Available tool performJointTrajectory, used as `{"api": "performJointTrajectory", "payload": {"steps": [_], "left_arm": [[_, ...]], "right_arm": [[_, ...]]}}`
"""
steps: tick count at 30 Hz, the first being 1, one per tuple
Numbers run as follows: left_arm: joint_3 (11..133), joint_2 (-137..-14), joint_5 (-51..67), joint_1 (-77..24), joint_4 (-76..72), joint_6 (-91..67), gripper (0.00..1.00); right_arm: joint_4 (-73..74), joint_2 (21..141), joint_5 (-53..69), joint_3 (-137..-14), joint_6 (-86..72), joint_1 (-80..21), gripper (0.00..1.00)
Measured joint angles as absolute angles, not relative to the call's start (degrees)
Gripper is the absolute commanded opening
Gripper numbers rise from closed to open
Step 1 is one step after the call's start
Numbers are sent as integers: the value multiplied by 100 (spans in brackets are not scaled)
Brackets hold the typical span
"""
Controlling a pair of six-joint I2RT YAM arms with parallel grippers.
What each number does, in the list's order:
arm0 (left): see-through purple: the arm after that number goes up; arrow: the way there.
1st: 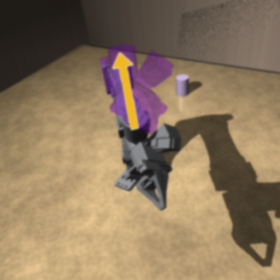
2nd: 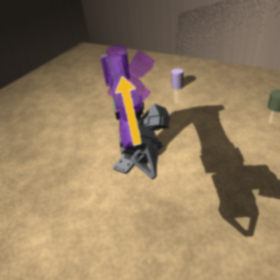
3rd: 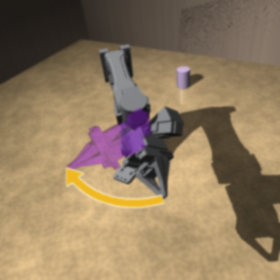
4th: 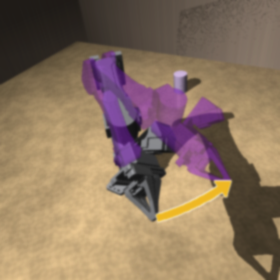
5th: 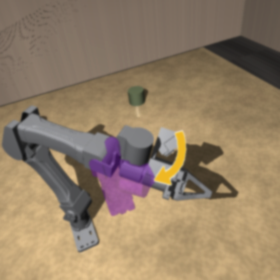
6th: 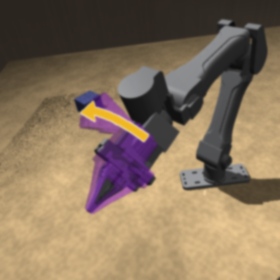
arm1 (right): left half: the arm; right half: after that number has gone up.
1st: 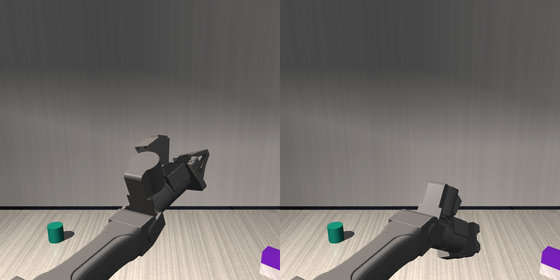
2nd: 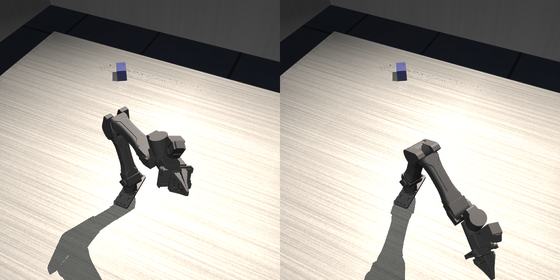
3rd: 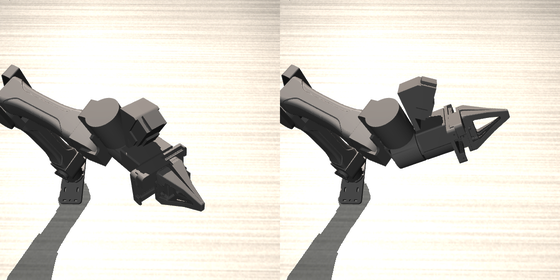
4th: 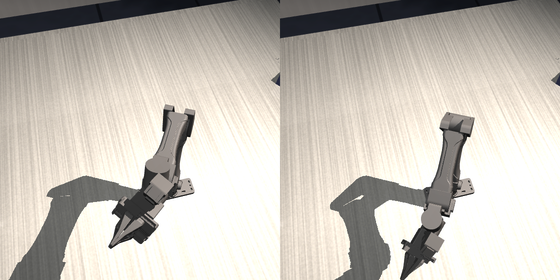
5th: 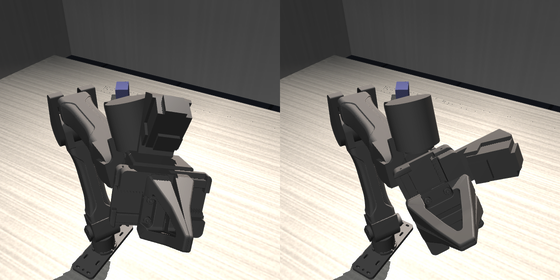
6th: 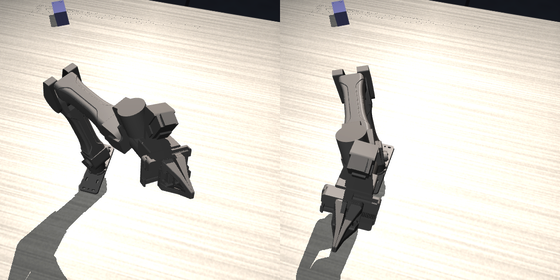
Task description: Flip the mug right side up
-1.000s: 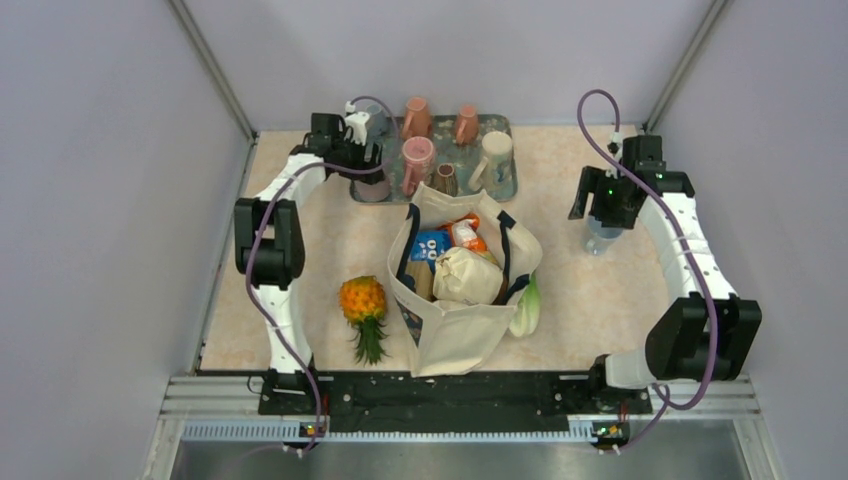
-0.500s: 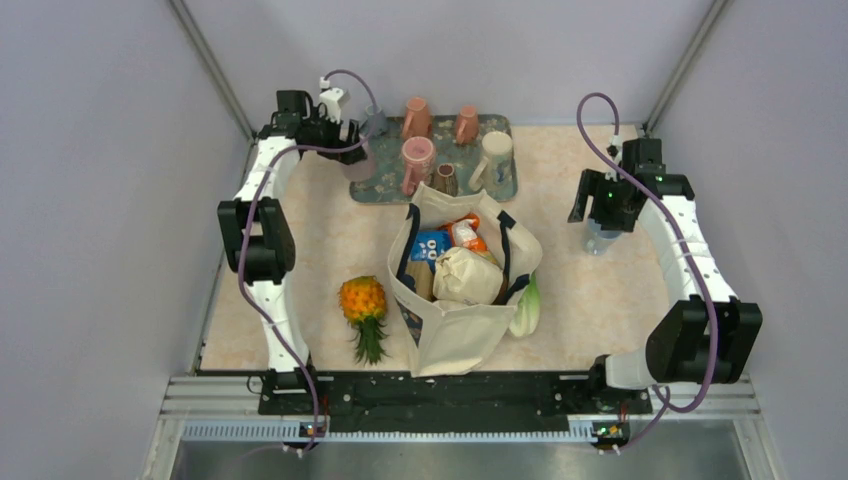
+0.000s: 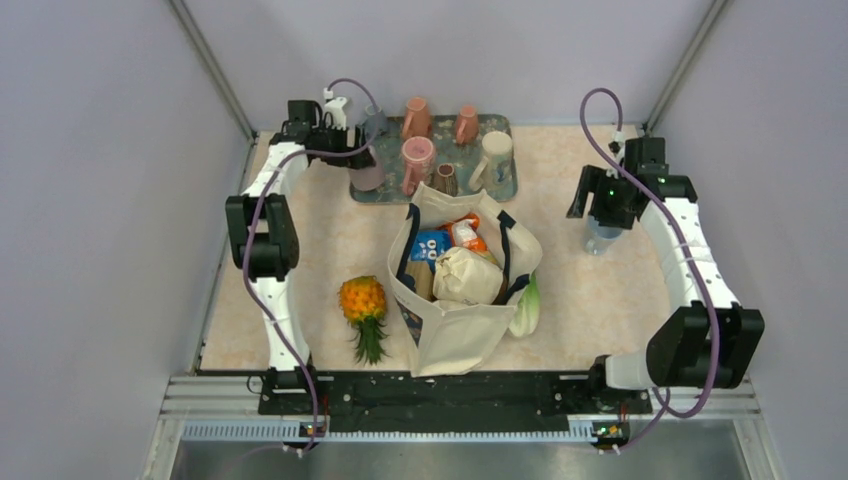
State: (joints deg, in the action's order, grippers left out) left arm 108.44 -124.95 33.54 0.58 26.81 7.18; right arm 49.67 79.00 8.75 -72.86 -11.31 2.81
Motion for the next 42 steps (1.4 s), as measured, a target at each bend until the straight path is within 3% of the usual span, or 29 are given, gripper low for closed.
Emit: {"api": "performJointTrajectory", "payload": {"steps": [14,23,24,29,31,36,42], "left_arm": [[10521,-12495,2908,-169,2102,-139,0],[9697,-12328,2008,-834,1037,760,0],[9695,-12328,1951,-878,1024,797,3],[9692,-12331,1850,-875,1017,913,49],[9690,-12333,1846,-836,1017,943,62],[9690,-12335,1802,-790,1017,963,76],[9692,-12339,1796,-790,1028,1026,99]], "right_arm": [[4582,7509,1155,-7319,-1459,191,73],[4528,7505,1190,-7319,-1522,-16,73],[4521,7505,1192,-7319,-1522,-54,73],[4519,7478,1190,-7319,-1522,-102,73],[4517,7437,1190,-7319,-1522,-102,73],[4508,7384,1192,-7319,-1522,-102,73],[4501,7384,1194,-7319,-1522,-102,73]]}}
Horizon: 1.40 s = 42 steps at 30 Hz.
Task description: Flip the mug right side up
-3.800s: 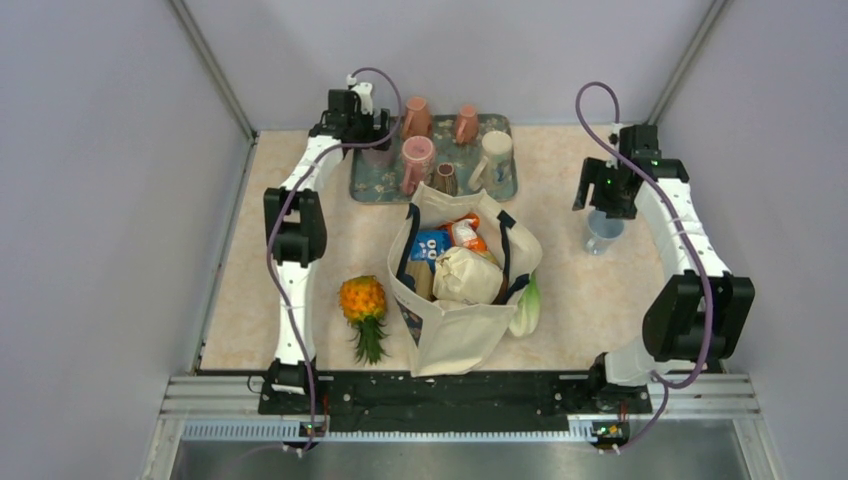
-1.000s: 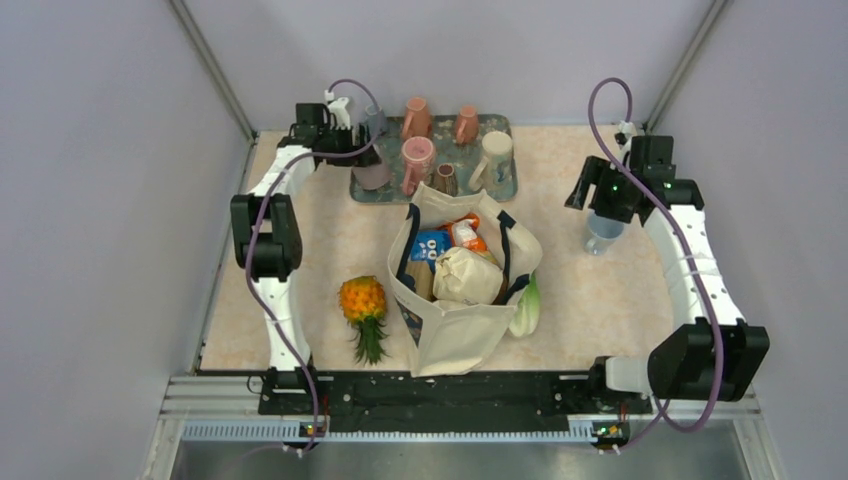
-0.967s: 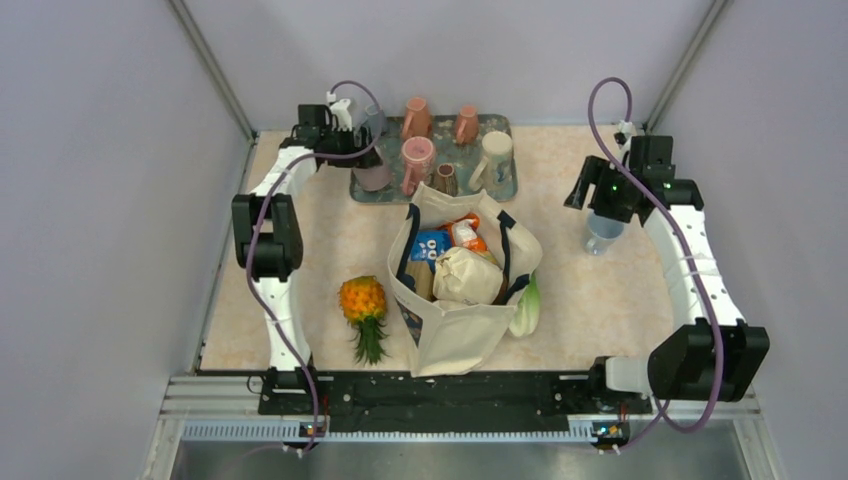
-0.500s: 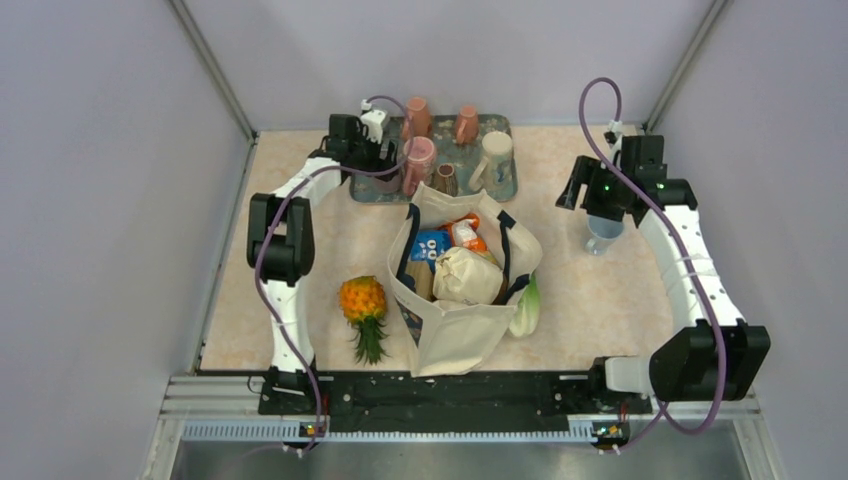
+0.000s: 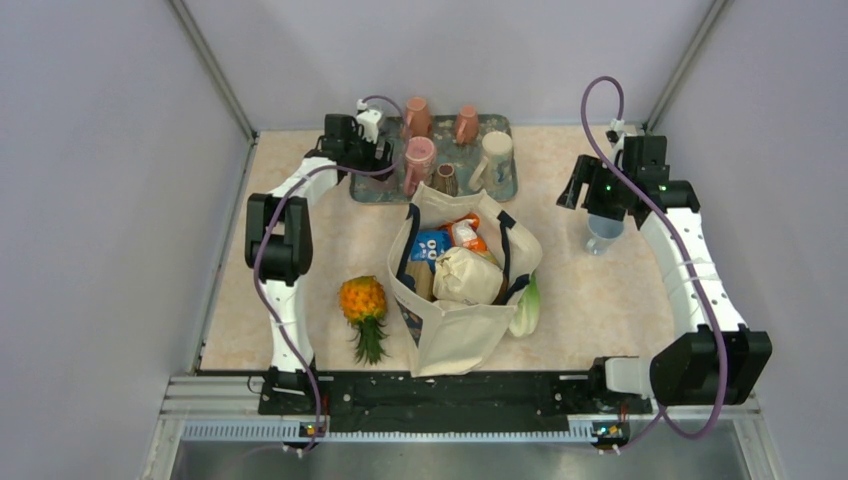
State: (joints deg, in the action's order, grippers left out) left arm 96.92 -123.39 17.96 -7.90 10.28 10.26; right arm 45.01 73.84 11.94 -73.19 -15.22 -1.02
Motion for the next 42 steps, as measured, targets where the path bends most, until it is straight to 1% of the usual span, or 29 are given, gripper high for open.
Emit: {"api": "performJointTrajectory", "payload": {"steps": [15,17,20,24,27,28,34,42], "left_arm": [[9793,-12407,1833,-790,1052,1072,99],[9828,-12420,1857,-790,1096,1087,96],[10042,-12525,1865,-790,1253,1100,82],[10433,-12744,1907,-790,1463,1186,52],[10523,-12790,1988,-790,1542,1253,12],[10523,-12790,2010,-790,1566,1264,0],[10525,-12787,2038,-742,1573,1184,0],[10418,-12641,2445,-320,1693,38,0]], "right_arm": [[4499,7384,1192,-7317,-1518,-102,73],[4499,7384,1192,-7317,-1518,-102,73],[4499,7384,1192,-7317,-1518,-102,73],[4497,7384,1192,-7317,-1516,-102,73],[4497,7384,1192,-7317,-1516,-102,73],[4497,7384,1190,-7317,-1516,-102,73],[4497,7384,1194,-7317,-1525,-102,73],[4484,7312,1177,-7476,-1761,-434,72]]}}
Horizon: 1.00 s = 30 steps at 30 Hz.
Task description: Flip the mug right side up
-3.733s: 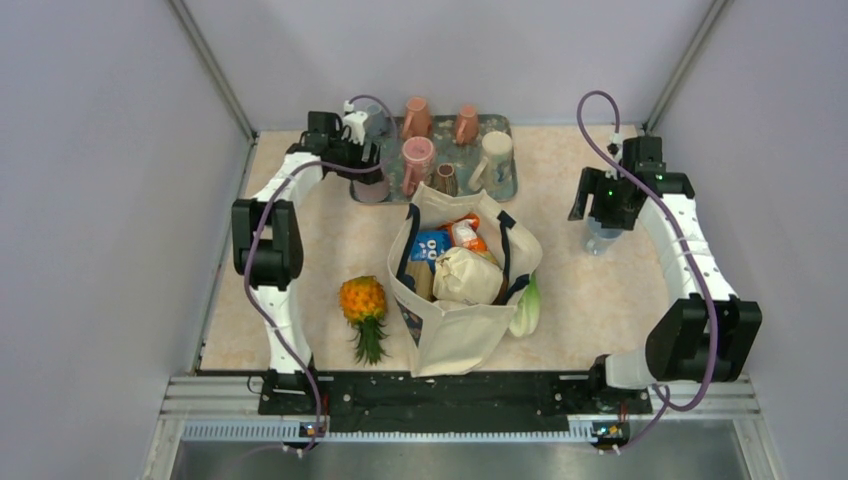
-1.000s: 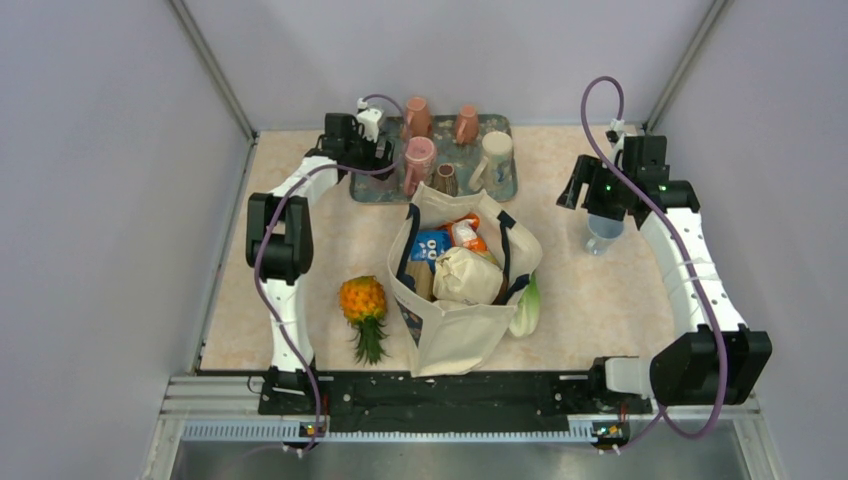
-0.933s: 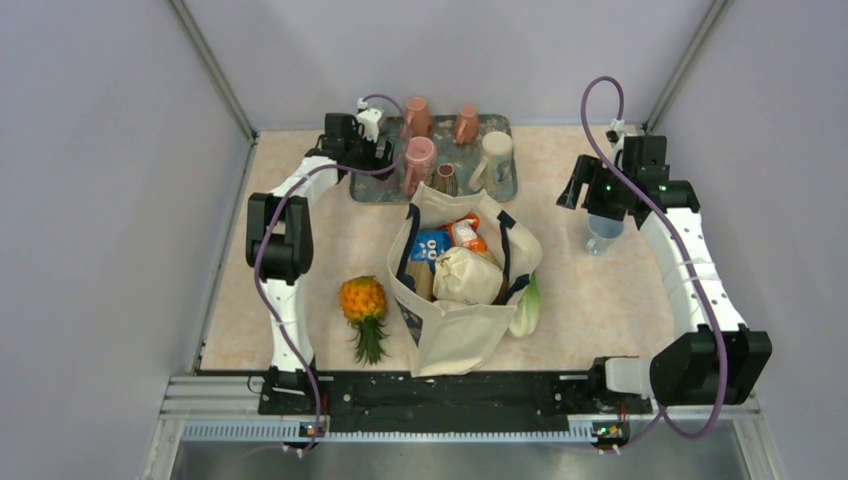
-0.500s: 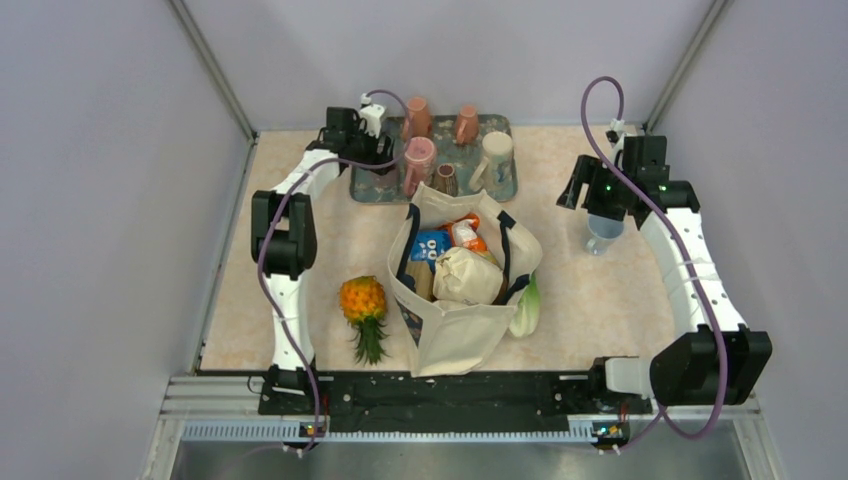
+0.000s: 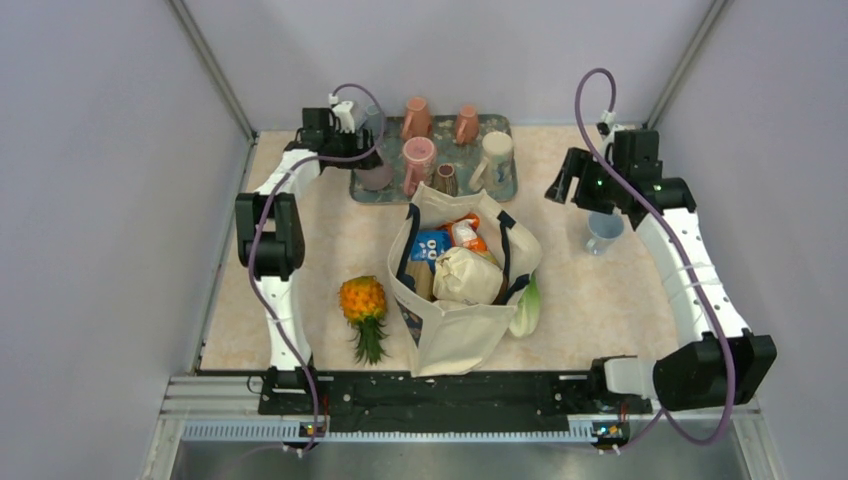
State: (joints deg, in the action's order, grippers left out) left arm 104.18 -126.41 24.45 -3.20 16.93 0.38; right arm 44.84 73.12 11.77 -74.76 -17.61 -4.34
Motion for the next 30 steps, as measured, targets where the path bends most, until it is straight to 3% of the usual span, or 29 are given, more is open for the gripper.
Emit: {"api": "performJointTrajectory", "payload": {"steps": [13,23,30], "left_arm": [[9907,-12274,2888,-36,1719,-1186,0],[9810,-11985,3065,325,1723,-2082,0],[9690,-11749,3179,578,1846,-2519,0]], "right_arm": [[3575,7640,891,-8556,-2491,-2163,72],[2235,8903,692,-9494,-2867,-3754,71],[1428,9968,755,-10049,-3183,-4307,71]]}}
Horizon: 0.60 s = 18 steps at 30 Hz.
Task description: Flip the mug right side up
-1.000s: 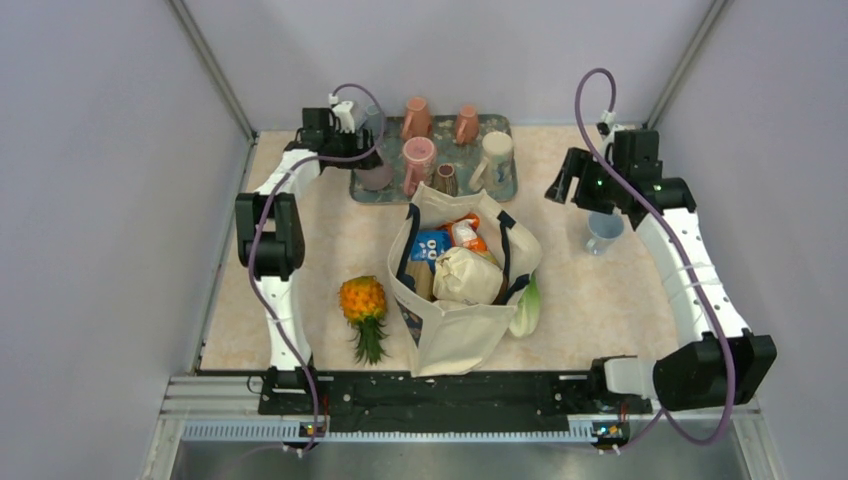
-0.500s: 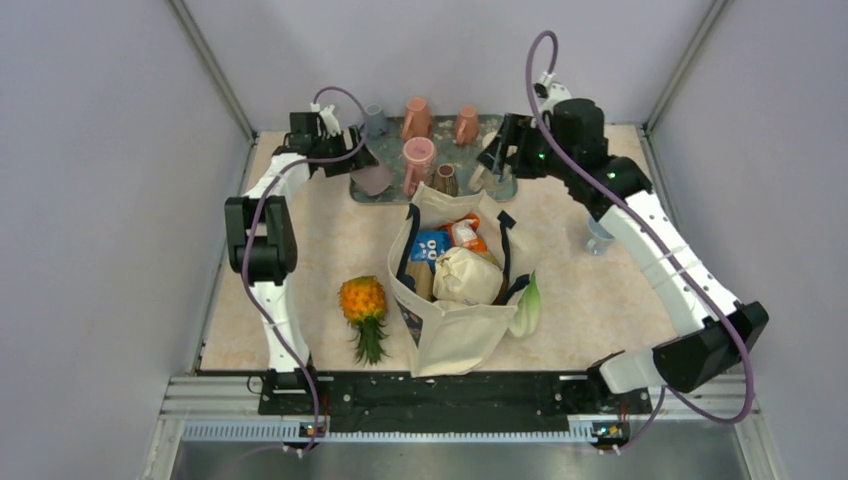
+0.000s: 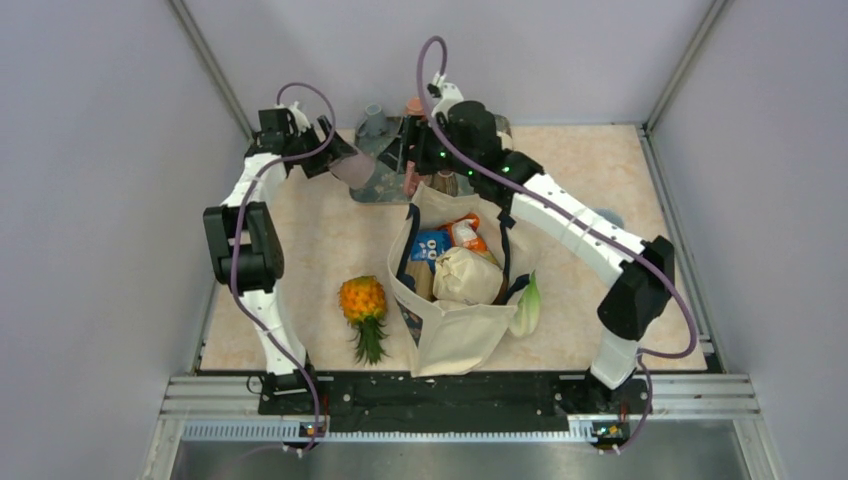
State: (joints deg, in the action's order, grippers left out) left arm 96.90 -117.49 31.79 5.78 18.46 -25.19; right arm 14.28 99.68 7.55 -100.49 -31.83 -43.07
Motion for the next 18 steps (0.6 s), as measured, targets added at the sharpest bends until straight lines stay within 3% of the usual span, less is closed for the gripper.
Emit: {"api": "performJointTrajectory", "payload": {"steps": [18], "left_arm": [[9548,-10197,4311,810,2126,-3507,0]], "right_arm": [[333,10897,773,-10103,-3824,-4545,72]]}}
